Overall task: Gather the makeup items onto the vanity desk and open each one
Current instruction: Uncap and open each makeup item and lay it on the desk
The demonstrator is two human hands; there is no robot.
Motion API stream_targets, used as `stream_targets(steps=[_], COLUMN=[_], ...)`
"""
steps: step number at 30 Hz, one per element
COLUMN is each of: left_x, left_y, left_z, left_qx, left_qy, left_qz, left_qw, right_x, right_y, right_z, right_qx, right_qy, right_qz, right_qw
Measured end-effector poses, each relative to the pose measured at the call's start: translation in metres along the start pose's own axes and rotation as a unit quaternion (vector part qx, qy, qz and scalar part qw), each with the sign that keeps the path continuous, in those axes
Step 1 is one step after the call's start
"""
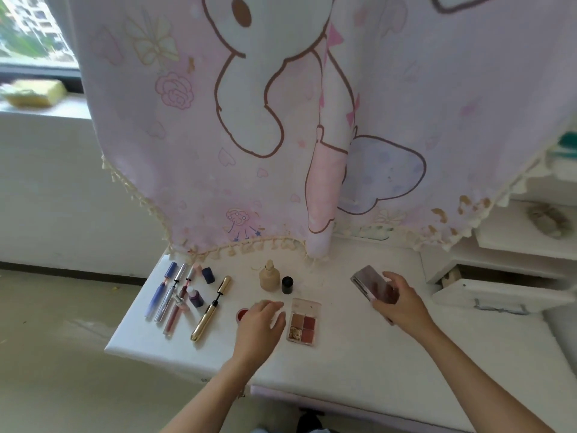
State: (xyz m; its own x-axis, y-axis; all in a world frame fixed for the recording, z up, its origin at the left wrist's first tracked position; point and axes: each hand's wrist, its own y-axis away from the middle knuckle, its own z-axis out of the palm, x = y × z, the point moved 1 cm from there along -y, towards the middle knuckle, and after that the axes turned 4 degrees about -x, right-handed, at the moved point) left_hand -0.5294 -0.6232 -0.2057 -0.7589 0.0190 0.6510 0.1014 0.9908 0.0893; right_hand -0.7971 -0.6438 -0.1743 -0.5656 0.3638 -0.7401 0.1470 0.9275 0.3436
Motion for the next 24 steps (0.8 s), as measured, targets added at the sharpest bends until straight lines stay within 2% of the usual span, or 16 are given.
stream_targets(steps=[5,8,11,16,24], left_x=[0.059,0.092,0.115,0.137,0.135], left_y=[-0.032,-0.043,-0.051,-0.054,-0.05], left_z=[-0.035,-0.054,-0.065,-0.075,-0.089], left_qx=[-0.016,-0.084,-0.151,-0.218,-0.25], left_qy=[0.109,0.217,0.27,0.265,0.241], left_qz=[0.075,0.091,0.119,0.156,0.189], left_qw=[0.991,0.968,0.943,0.926,0.919], right_x=[-0.047,-0.069,-0.089,-0.111,-0.128], right_y=[0.022,0.036,0.051,0.066,0.08], right_z=[-0.034,-0.046,-0.05,-0.053,-0.052], right_qx=[-0.022,-0.037,-0.055,-0.05,-0.024], right_qy=[-0.042,-0.055,-0.054,-0.014,0.059], right_qz=[-0.08,-0.115,-0.145,-0.178,-0.206], right_qw=[0.996,0.991,0.986,0.983,0.976])
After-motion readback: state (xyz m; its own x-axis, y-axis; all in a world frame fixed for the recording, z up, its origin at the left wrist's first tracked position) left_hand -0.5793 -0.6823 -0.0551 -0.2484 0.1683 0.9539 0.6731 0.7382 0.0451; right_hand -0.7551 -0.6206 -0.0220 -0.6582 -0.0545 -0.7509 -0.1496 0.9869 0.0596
